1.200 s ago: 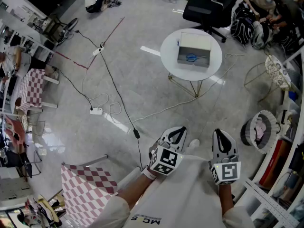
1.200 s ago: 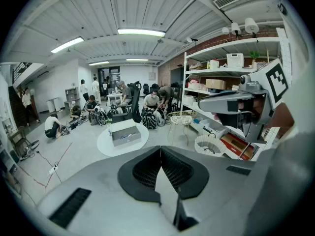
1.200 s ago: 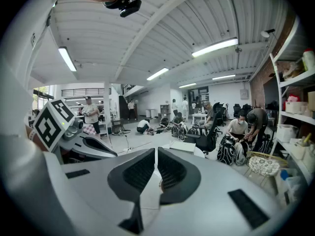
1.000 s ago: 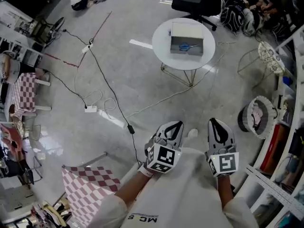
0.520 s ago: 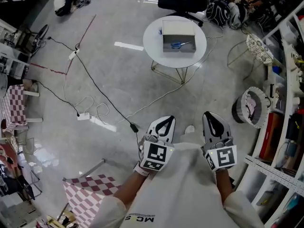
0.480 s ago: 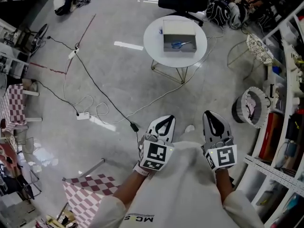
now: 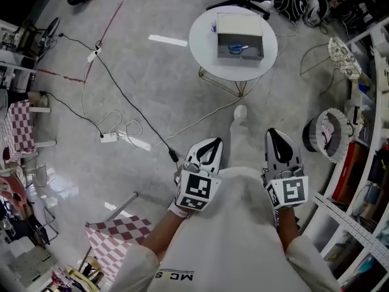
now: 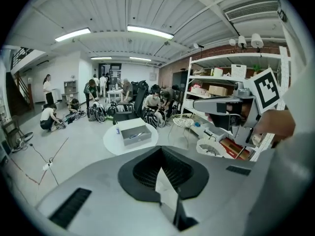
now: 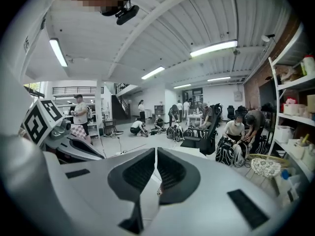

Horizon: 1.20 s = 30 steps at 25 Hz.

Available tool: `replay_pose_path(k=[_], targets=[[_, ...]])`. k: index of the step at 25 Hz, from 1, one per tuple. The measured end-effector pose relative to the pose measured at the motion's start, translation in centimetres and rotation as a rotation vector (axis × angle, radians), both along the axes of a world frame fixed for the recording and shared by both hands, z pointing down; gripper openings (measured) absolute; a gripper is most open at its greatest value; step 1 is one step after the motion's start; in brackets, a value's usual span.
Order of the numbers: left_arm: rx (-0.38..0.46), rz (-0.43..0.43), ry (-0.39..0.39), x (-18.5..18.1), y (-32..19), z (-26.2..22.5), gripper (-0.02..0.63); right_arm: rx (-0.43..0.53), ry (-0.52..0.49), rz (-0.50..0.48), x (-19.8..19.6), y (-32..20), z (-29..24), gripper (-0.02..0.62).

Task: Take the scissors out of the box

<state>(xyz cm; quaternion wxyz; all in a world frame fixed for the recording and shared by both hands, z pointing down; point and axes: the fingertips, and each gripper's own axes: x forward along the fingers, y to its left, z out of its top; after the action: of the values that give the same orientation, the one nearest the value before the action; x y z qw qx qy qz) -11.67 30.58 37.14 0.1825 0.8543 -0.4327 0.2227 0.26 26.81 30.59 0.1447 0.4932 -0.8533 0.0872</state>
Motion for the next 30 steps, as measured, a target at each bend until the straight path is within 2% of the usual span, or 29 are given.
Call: replay_pose_path(k=[8,17,21,30], targets=[[-0.001,-0.018,-0.060,2.2,-12.6,-0.8,0.011,-0.018,-0.009,-0.087,2.2,-12.9,1.7,0.073],[-0.020,-0.057,-0.172,6.0,-26.1,-0.1,0.011,0.002,-0.044,-0.183,5.8,-26.9,1.0,0.074],[-0.041,-0.055,-0.194,6.7,-29.4,1.4,0.011,-0.014,-0.048,-0.218,5.4,-29.4,1.2,0.074],[-0.083,0.059,-0.270,7.2,-34.2,5.8,0.011,-0.054,-0.016,-0.216,5.1,-32.5,2.6,0.074]])
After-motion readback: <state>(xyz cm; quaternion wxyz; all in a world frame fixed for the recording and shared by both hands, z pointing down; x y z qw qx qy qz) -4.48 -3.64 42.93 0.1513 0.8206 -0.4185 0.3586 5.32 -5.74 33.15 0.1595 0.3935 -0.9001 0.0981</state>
